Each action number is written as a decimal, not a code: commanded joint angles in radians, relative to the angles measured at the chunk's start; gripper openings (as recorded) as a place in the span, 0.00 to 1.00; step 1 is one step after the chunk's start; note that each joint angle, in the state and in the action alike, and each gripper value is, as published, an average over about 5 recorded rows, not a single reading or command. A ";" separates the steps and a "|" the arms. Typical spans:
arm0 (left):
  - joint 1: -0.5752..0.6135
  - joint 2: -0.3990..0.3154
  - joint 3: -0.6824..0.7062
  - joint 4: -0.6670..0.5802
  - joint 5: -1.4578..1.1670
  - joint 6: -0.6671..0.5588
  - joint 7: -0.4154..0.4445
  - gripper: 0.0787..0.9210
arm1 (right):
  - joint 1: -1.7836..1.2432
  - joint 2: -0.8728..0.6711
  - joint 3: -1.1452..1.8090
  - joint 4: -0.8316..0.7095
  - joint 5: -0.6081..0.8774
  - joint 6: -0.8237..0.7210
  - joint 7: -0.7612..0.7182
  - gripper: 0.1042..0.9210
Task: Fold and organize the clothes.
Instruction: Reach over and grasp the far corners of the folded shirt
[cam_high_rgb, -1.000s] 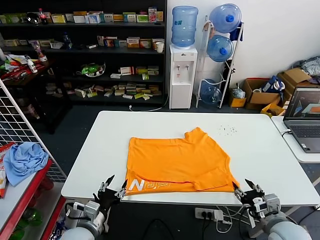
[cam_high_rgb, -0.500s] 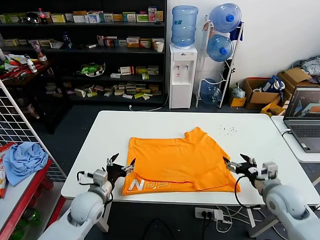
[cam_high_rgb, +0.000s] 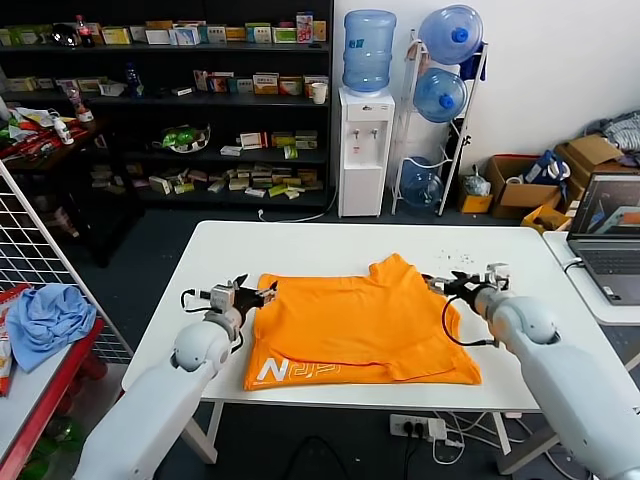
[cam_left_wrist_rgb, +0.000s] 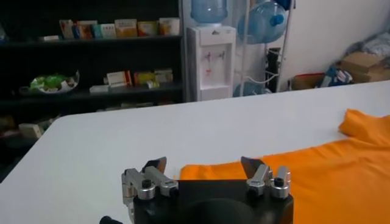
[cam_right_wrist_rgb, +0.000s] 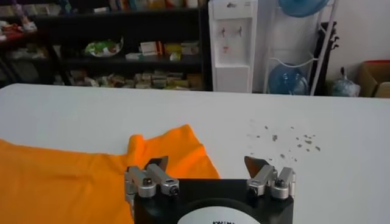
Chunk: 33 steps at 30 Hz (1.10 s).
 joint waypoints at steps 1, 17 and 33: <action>-0.150 -0.083 0.042 0.267 -0.021 0.006 -0.002 0.88 | 0.187 0.164 -0.124 -0.301 -0.150 0.052 -0.071 0.88; -0.163 -0.151 0.045 0.330 0.017 -0.015 0.003 0.88 | 0.212 0.280 -0.046 -0.501 -0.295 0.174 -0.071 0.88; -0.145 -0.147 0.071 0.314 0.030 -0.010 0.014 0.62 | 0.223 0.294 -0.014 -0.537 -0.286 0.151 -0.053 0.59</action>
